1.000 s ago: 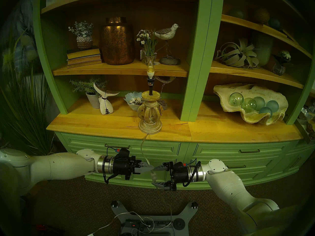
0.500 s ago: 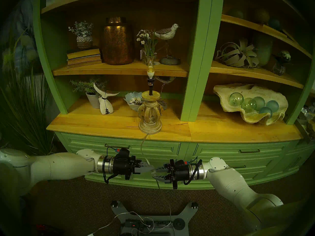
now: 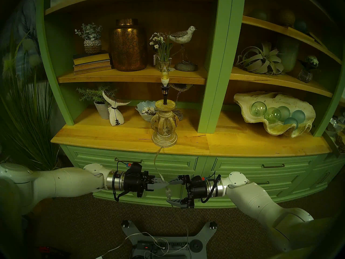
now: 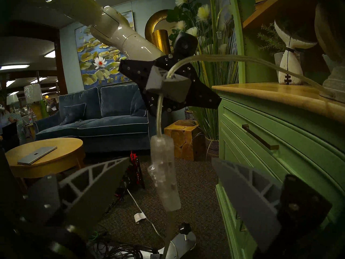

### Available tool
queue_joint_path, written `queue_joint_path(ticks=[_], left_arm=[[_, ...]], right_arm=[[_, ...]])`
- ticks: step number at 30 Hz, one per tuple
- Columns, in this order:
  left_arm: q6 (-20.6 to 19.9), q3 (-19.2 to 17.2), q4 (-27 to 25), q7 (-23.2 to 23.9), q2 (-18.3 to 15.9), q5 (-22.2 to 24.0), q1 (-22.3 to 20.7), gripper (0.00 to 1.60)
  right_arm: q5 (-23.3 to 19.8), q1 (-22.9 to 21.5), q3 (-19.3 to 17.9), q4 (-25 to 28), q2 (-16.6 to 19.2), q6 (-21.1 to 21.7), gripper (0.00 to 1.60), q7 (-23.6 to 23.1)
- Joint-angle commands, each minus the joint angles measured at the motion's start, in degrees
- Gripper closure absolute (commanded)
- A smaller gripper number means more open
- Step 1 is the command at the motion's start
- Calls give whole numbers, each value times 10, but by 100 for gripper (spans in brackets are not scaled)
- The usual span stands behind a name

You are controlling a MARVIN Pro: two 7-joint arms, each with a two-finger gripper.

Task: Grab cable and switch light on

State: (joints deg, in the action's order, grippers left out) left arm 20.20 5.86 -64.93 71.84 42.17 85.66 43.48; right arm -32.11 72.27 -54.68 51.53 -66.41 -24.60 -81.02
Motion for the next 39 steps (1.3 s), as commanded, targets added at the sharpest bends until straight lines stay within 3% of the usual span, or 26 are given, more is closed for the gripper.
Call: queue_joint_path(ticks=[1,2,3,6,7,8,9,10,26,27,29,31,32,37,39], left_arm=[[-1,-10,-5,4,-1,6,-12,160],[-1,-10,-5,4,-1,6,-12,160],[-1,-10,-5,4,-1,6,-12,160],[-1,-10,-5,4,-1,6,-12,160],[-1,-10,-5,4,-1,6,-12,160],[-1,-10,-5,4,-1,6,-12,160],[-1,-10,-5,4,-1,6,-12,160],[-1,-10,-5,4,-1,6,-12,160],[-1,-10,-5,4,-1,6,-12,160],[-1,-10,-5,4,-1,6,-12,160],[-1,-10,-5,4,-1,6,-12,160],[-1,-10,-5,4,-1,6,-12,160],[-1,-10,-5,4,-1,6,-12,160],[-2,-10,-5,4,-1,6,-12,160],[-1,-10,-5,4,-1,6,-12,160]], right_arm=[[-36,-29,20,15,10,-3,43,-40],[-39,-30,24,15,11,-4,52,-40],[-42,-32,28,14,12,-5,81,-40],[-49,-35,38,14,16,-7,106,-40],[-52,-37,42,14,17,-8,131,-40],[-54,-38,45,14,18,-9,136,-40],[-57,-39,49,13,19,-10,154,-40],[-60,-39,53,13,20,-12,160,-40],[-106,-47,110,29,42,-20,160,-32],[-106,-48,115,28,42,-20,91,-32],[-111,-51,123,24,42,-23,21,-32],[-116,-54,131,21,42,-25,8,-32],[-118,-55,136,19,42,-26,8,-32],[-128,-61,149,14,44,-31,22,-31],[-133,-65,156,13,45,-33,38,-30]])
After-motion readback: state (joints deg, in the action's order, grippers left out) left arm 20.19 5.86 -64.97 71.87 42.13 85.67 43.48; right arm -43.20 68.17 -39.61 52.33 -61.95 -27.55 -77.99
